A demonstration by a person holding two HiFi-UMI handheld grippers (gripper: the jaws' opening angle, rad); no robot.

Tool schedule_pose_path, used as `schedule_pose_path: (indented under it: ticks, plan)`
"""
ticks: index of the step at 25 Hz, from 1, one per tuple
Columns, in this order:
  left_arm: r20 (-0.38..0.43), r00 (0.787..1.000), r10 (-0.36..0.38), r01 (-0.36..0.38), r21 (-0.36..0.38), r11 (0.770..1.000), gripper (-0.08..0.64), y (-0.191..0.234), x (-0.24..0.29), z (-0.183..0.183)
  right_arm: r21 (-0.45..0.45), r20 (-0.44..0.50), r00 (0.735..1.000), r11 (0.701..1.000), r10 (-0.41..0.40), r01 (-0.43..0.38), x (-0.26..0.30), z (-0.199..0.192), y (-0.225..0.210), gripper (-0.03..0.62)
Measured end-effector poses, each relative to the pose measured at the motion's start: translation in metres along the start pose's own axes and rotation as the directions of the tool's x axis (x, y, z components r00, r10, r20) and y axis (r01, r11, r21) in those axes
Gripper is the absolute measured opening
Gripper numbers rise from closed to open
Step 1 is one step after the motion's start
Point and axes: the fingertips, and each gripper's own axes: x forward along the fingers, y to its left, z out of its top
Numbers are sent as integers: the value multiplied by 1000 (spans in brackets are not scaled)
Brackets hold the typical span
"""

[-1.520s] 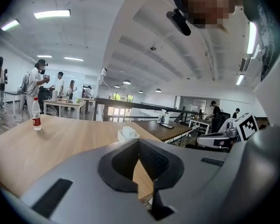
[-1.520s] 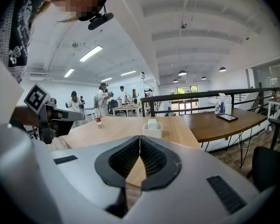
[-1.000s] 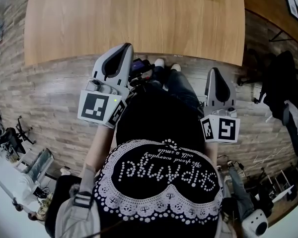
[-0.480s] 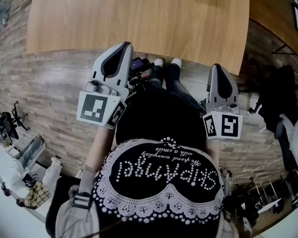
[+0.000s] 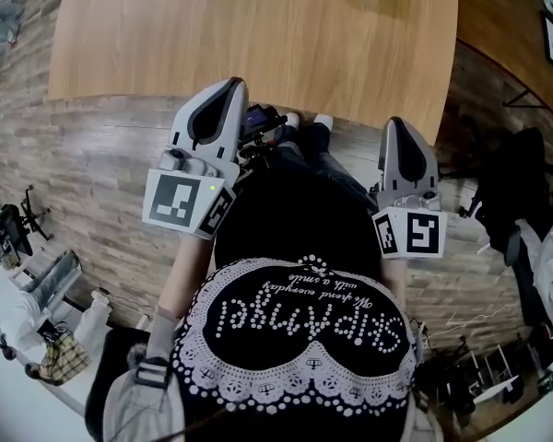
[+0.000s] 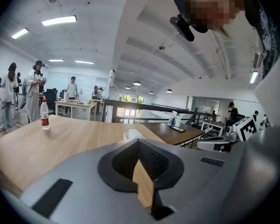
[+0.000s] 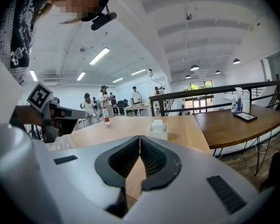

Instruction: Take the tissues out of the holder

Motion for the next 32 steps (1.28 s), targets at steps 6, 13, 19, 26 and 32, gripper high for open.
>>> schedule_pose_path:
  ticks: [6, 13, 19, 26, 32]
  plan:
    - [28, 999, 27, -26, -10, 1000, 6, 16, -15, 9, -10, 17, 1000, 1000, 23, -23, 6, 12, 17, 11]
    - [12, 999, 35, -35, -13, 999, 6, 27, -16, 1, -60, -22, 999, 997, 42, -43, 12, 7, 30, 11]
    - [-13, 1000, 7, -7, -11, 1000, 6, 13, 4, -3, -55, -30, 1000, 998, 8, -10, 6, -1, 8, 11]
    - [-20, 999, -51, 51, 1, 999, 6, 4, 19, 0, -23, -22, 998, 998, -53, 52, -2, -2, -3, 11]
    - [-35, 996, -85, 85, -3, 996, 6, -2, 34, -1, 7, -16, 996, 996, -92, 92, -1, -3, -16, 11]
